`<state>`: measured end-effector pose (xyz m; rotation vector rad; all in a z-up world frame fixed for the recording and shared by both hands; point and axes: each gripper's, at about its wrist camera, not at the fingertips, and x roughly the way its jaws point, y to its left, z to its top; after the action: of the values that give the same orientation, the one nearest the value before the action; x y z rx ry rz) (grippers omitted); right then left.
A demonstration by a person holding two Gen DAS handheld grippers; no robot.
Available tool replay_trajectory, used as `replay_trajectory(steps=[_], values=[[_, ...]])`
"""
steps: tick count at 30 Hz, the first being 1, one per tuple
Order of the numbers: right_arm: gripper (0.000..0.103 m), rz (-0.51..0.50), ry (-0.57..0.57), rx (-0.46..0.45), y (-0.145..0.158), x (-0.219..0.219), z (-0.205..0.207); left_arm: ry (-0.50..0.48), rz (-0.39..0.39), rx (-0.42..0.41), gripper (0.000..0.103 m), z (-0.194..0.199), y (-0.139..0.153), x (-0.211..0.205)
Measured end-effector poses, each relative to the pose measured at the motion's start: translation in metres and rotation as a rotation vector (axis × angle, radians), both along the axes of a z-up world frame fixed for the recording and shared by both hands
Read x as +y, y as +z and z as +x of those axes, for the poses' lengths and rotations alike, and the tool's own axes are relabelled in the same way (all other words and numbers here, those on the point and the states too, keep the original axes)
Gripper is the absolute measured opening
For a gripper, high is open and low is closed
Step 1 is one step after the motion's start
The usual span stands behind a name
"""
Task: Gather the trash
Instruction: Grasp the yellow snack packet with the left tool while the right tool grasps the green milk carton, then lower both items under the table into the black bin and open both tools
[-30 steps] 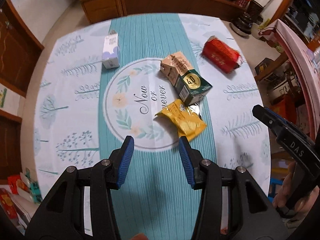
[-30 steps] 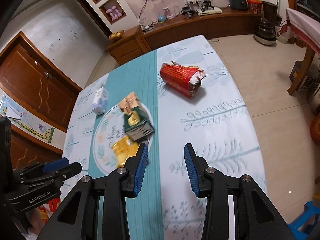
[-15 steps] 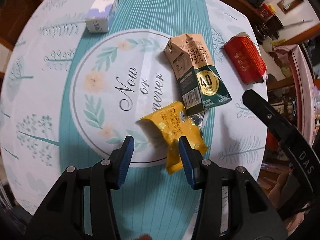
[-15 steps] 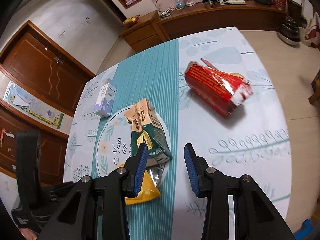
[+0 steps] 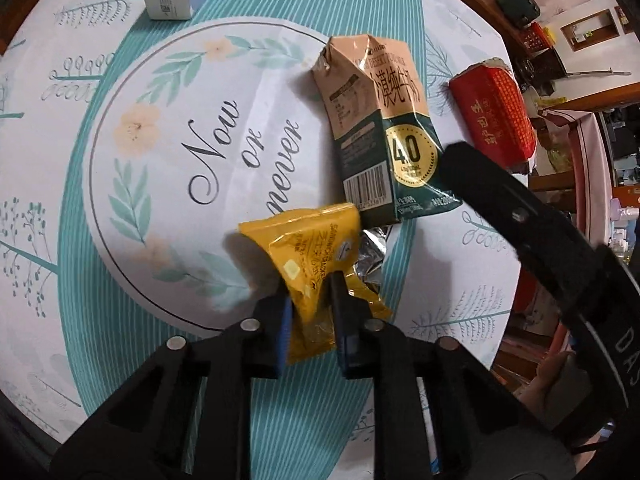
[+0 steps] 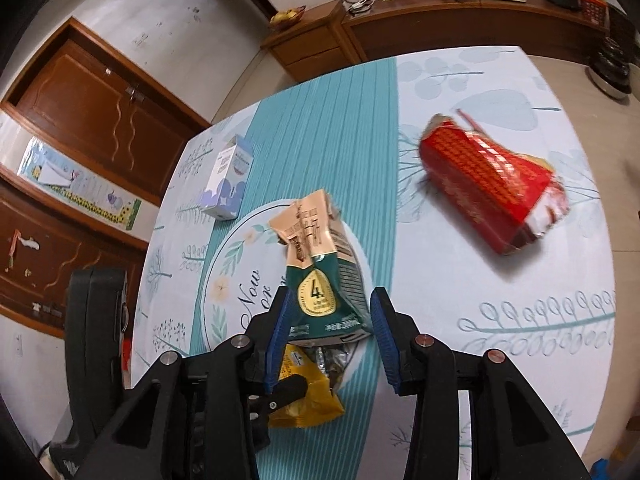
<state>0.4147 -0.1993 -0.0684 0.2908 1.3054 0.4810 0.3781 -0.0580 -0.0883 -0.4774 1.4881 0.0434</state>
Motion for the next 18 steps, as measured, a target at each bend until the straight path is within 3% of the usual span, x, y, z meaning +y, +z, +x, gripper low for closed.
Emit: replay_trajectory(steps=[8, 13, 18], values=[[0.048, -0.049, 0.084, 0.028, -0.018, 0.038, 0.001, -0.005, 0.099, -0.020, 0.009, -0.019, 0.019, 0.013], [0.052, -0.094, 0.091, 0.034, -0.028, 0.056, 0.001, 0.014, 0.105, -0.012, 0.009, -0.030, 0.022, 0.024], [0.044, -0.070, 0.057, 0.022, -0.025, 0.057, -0.003, 0.000, 0.121, -0.025, 0.008, -0.043, 0.029, 0.031]])
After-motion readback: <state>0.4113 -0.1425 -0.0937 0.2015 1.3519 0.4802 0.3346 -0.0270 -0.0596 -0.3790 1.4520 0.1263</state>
